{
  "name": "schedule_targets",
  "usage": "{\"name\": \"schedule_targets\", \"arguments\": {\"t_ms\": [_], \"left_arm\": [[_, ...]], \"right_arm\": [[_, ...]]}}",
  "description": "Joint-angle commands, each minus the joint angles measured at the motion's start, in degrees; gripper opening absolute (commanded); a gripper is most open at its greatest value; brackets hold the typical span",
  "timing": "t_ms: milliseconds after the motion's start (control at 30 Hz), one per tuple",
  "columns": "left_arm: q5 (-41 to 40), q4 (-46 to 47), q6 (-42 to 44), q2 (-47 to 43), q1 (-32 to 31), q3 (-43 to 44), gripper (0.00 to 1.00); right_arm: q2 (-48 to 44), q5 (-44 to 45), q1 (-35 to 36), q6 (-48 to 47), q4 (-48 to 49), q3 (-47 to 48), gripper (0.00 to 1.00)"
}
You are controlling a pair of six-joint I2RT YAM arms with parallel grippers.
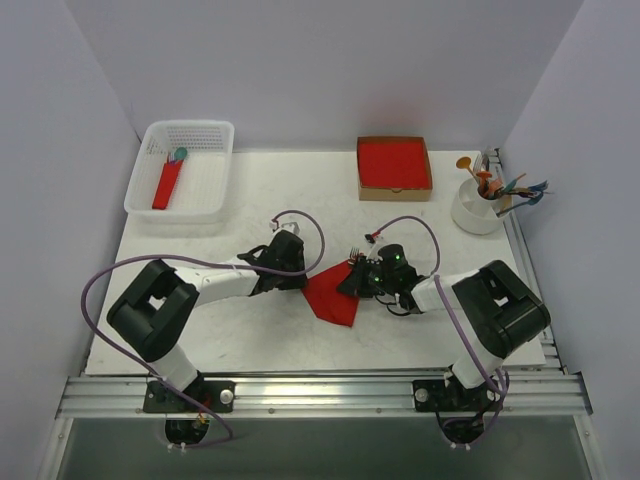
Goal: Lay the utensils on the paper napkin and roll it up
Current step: Roll the napkin at the center of the board.
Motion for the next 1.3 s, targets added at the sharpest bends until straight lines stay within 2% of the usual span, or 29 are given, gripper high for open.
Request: {"name": "schedule_targets", "arguments": {"t_ms": [0,100,133,233,267,367,700,833,1267], "left_arm": [[-1.0,-1.6,0.1,1.3,-0.7,1.5,0.38],[-1.9,-2.3,0.1,1.5,-1.1,1.6,0.31],[-2.2,-2.3,0.1,1.6,-1.1,1.4,0.25],[-2.3,-2.4,-0.1,1.6,-1.4,1.1,0.2],[-2.3,-1.9,0.0,1.6,-1.4,1.1,0.12],[-2.3,-1.2,0.0,1.0,-1.6,1.0,0.03],[-3.1,1.4,2.3,-5.9,-3.0,1.1,0.02],[-2.3,1.8,3.1,-6.1,-4.0,1.3,0.02],[2.5,11.6,6.7,-4.5,-8.9,0.2,0.02]], "right_arm": [[1.3,1.0,0.8,-1.1,-1.6,0.7,0.0],[1.2,1.1,0.8,-1.1,-1.6,0.7,0.0],[1.1,1.1,0.8,-1.1,-1.6,0.7,0.0],[1.1,1.2,0.9,-1.0,-1.5,0.7,0.0],[1.0,1.2,0.9,-1.0,-1.5,0.7,0.0],[0.9,1.3,0.9,-1.0,-1.7,0.8,0.0],[-0.2,2.4,1.3,-0.5,-2.9,1.1,0.0],[-0.7,2.7,1.5,-0.3,-3.0,1.3,0.0],[-0.1,3.5,2.0,0.3,-3.7,2.0,0.0]]}}
